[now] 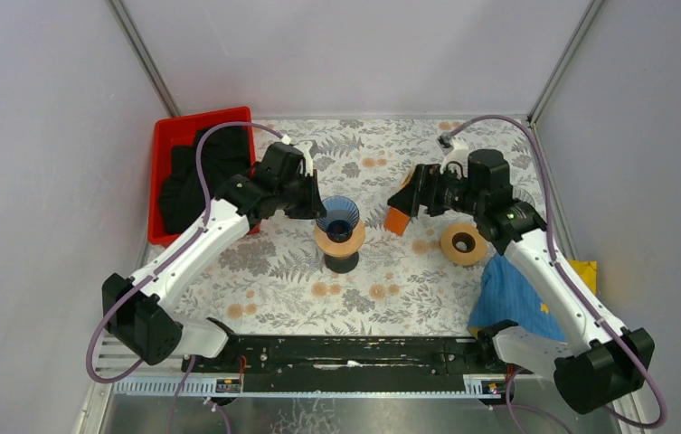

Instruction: Place the coffee filter in the dripper

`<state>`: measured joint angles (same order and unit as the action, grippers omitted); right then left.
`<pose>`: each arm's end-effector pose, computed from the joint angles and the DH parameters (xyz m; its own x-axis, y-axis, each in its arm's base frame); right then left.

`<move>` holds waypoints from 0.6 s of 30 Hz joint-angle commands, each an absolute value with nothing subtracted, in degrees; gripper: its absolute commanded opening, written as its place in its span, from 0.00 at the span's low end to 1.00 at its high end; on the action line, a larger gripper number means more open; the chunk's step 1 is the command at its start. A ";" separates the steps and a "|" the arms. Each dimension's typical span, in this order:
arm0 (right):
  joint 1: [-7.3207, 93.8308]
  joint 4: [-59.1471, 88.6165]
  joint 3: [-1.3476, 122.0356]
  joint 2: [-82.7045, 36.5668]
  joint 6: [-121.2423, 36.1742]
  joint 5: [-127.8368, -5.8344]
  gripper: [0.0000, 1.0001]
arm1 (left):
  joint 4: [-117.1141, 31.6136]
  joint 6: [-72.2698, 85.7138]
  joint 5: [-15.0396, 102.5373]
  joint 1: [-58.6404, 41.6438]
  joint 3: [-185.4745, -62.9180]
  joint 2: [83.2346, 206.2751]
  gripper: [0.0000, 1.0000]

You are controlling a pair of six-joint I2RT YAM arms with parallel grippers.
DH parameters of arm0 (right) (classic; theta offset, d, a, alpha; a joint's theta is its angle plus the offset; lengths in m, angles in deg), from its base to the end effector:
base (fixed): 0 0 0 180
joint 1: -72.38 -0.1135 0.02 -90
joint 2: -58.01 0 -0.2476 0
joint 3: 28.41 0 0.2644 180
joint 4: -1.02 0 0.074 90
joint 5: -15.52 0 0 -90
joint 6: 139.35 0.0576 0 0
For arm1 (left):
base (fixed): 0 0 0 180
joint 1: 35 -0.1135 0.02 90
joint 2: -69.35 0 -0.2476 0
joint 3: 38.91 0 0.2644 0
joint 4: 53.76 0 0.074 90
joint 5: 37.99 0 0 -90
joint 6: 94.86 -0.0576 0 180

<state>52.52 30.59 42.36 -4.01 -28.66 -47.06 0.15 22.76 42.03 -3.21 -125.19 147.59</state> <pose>0.2563 0.1208 0.3279 -0.5623 0.1303 -0.8166 -0.5427 0.6869 0.4834 0.2687 -0.1783 0.2991 -0.8286 -0.0236 -0.5593 0.2678 0.8607 -0.4330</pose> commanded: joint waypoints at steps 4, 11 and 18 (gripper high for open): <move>47.99 27.28 48.79 -9.73 -28.54 -44.78 0.81 | -1.78 21.73 42.05 -3.00 -125.52 148.67 0.00; 43.14 29.82 53.91 -16.53 -29.47 -47.04 0.72 | -2.36 21.51 42.07 -3.00 -124.33 148.80 0.00; 39.59 34.39 58.66 -22.52 -29.49 -49.51 0.60 | -3.30 21.59 41.89 -2.96 -122.62 149.15 0.00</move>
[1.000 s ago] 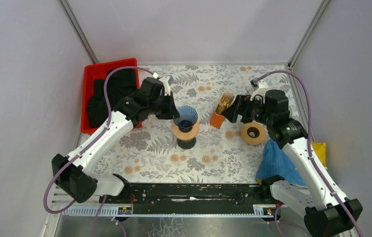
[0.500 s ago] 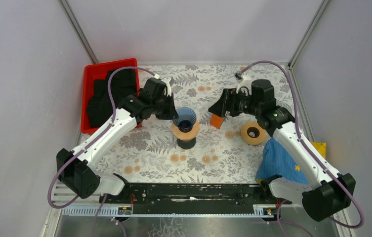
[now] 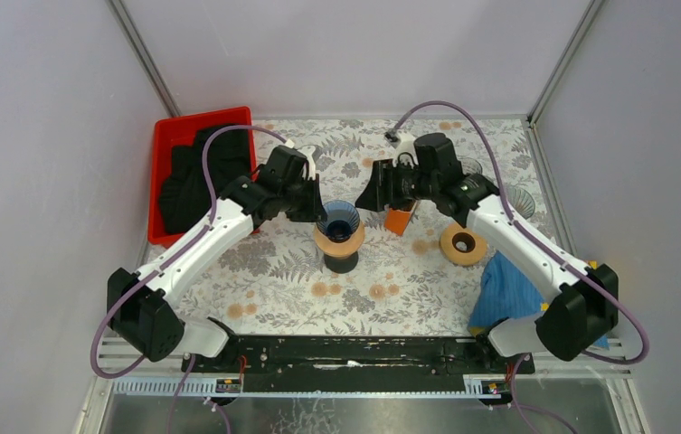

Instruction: Place the coffee filter in the dripper

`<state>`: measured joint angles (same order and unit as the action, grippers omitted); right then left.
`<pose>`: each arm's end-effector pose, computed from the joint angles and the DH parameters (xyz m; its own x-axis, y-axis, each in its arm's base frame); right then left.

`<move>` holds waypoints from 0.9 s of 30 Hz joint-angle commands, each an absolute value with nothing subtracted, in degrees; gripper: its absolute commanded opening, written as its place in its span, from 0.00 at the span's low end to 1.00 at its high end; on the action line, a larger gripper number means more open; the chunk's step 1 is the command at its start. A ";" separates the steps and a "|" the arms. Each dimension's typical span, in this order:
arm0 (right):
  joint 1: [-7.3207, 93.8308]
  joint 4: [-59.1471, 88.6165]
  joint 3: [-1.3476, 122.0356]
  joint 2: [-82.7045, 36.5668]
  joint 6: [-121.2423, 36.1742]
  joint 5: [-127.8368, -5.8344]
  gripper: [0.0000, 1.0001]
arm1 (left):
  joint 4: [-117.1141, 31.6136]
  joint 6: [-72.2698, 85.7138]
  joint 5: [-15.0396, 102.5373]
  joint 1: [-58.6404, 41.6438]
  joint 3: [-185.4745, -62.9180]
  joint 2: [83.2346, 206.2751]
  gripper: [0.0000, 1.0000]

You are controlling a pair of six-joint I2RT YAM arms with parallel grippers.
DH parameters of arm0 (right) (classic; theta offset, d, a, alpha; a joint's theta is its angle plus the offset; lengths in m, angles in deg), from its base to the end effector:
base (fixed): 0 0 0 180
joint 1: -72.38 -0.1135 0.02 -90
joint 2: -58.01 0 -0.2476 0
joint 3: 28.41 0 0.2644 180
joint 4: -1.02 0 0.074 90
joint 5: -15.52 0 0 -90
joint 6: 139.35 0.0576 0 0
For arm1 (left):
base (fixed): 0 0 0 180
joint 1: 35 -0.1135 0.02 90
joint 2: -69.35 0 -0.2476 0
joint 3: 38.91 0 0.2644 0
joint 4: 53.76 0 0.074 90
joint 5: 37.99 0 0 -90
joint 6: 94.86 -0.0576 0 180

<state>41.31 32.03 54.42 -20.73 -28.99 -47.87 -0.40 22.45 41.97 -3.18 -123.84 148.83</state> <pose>0.2841 0.2013 0.3184 -0.6431 -0.0243 -0.7654 -0.6184 0.6060 0.5003 0.2714 -0.1802 0.2850 -0.8440 -0.0080 -0.5362 0.2602 0.8682 -0.4225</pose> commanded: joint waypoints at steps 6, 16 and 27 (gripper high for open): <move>37.23 37.83 61.17 -26.69 -30.07 -50.56 0.52 | -4.17 21.82 42.12 -2.96 -121.39 149.35 0.00; 35.08 41.42 62.70 -30.89 -30.88 -53.47 0.31 | -4.17 21.74 42.27 -2.99 -120.10 149.95 0.00; 34.42 44.69 63.34 -34.60 -29.73 -53.73 0.00 | -3.39 20.83 41.87 -2.60 -118.67 151.27 0.00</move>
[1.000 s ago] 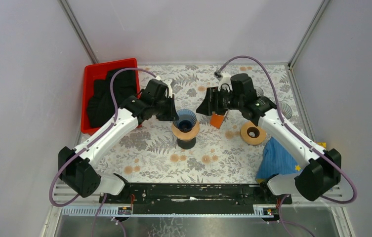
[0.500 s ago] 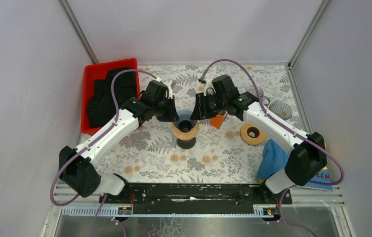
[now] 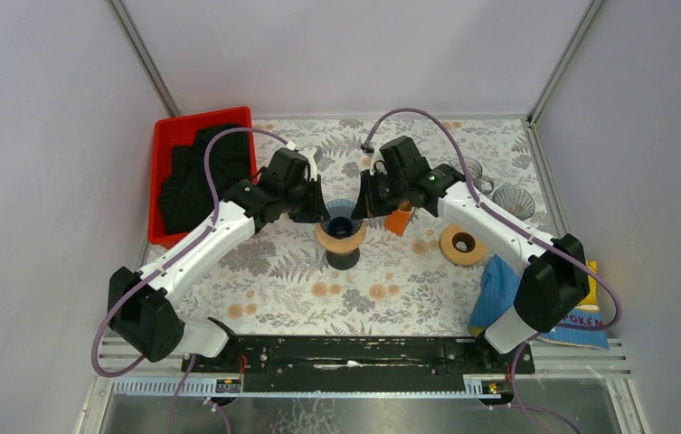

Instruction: Place the coffee filter in the dripper

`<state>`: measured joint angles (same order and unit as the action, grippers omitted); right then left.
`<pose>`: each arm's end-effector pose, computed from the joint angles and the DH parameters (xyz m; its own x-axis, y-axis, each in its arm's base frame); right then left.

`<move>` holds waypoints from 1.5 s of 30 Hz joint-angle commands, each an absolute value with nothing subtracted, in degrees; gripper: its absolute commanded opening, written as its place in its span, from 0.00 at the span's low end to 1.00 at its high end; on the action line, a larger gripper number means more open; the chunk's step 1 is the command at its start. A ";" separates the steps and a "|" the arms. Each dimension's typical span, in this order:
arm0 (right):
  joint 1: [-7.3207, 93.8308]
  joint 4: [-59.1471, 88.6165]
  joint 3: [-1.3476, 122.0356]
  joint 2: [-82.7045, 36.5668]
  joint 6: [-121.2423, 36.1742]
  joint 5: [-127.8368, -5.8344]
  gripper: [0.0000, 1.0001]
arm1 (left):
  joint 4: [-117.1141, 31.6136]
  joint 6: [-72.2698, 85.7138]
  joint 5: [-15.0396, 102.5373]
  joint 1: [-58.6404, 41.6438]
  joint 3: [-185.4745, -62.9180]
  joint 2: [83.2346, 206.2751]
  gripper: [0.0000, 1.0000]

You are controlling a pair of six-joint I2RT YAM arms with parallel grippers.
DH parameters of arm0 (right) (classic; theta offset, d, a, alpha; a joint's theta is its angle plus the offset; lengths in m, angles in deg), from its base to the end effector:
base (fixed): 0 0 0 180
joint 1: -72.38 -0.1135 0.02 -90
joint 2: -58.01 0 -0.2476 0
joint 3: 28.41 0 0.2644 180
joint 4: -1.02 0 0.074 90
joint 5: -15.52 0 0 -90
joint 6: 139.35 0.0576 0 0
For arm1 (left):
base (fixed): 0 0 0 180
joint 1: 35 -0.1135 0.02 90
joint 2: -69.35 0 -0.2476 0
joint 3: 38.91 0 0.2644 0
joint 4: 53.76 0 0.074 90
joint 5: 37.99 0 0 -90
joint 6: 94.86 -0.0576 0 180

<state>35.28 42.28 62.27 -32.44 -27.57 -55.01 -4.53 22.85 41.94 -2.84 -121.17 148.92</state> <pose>0.2940 0.2464 0.2779 -0.7716 -0.1450 -0.6193 -0.5201 0.7044 0.4831 0.2733 -0.1838 0.2745 -0.8351 -0.0158 -0.5499 0.2684 0.8609 -0.4322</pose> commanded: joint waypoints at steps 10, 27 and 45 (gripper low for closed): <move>34.41 49.07 65.13 -38.91 -29.22 -54.07 0.00 | -3.47 20.45 40.28 -2.48 -117.10 153.79 0.00; 34.33 48.26 67.13 -35.25 -29.01 -56.10 0.04 | -3.41 21.43 43.22 -2.53 -117.82 151.22 0.10; 34.38 48.56 72.80 -31.14 -29.85 -56.19 0.42 | -1.65 22.20 46.71 -3.13 -125.49 148.43 0.50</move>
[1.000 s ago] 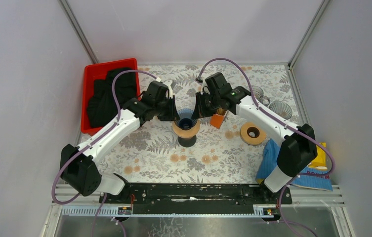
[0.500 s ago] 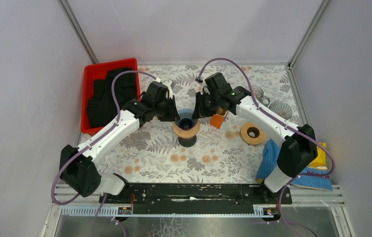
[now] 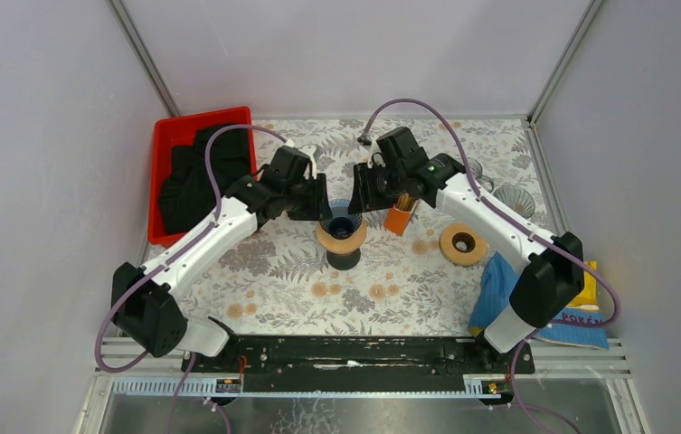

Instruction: Place the coffee filter in the dripper

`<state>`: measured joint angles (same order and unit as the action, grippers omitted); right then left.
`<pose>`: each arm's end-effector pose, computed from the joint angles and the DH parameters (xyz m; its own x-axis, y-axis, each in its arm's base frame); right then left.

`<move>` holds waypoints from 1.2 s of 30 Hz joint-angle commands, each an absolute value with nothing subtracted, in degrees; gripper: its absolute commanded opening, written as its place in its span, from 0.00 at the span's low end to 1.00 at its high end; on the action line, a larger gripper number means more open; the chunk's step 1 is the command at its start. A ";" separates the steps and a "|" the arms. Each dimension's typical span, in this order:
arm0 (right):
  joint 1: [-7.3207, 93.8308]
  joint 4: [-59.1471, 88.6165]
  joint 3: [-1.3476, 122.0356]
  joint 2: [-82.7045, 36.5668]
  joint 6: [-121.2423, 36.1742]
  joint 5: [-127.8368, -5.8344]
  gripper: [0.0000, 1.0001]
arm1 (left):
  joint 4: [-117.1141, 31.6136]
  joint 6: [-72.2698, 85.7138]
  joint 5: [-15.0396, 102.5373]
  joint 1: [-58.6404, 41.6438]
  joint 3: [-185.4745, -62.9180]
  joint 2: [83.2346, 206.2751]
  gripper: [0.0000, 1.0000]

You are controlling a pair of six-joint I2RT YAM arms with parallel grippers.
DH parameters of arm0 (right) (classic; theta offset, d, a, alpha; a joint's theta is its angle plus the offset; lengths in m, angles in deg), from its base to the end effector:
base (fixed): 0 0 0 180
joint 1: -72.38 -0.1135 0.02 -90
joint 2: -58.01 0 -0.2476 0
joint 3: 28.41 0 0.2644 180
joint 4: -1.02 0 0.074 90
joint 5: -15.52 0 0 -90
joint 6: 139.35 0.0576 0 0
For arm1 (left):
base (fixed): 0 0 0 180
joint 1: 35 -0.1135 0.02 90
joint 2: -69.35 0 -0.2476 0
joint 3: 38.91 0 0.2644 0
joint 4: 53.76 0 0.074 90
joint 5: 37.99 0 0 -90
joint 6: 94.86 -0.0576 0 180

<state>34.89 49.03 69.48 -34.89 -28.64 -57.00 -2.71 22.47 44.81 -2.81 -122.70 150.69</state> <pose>0.2991 0.2512 0.2958 -0.7733 -0.1680 -0.6114 -0.5146 0.7297 0.4502 0.2785 -0.1838 0.2712 -0.8388 -0.0102 -0.5443 0.2404 0.8901 -0.3871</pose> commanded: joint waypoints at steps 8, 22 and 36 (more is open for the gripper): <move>34.84 48.42 71.33 -25.82 -31.10 -66.27 0.58 | -3.71 21.58 45.66 -5.96 -124.43 142.32 0.61; 47.95 41.19 57.25 -19.37 -29.53 -76.19 0.76 | -6.26 14.11 57.34 -11.04 -116.45 128.83 0.83; 52.49 34.32 54.79 -30.90 -28.82 -77.22 0.71 | -10.76 11.67 60.48 -14.55 -107.38 123.50 0.92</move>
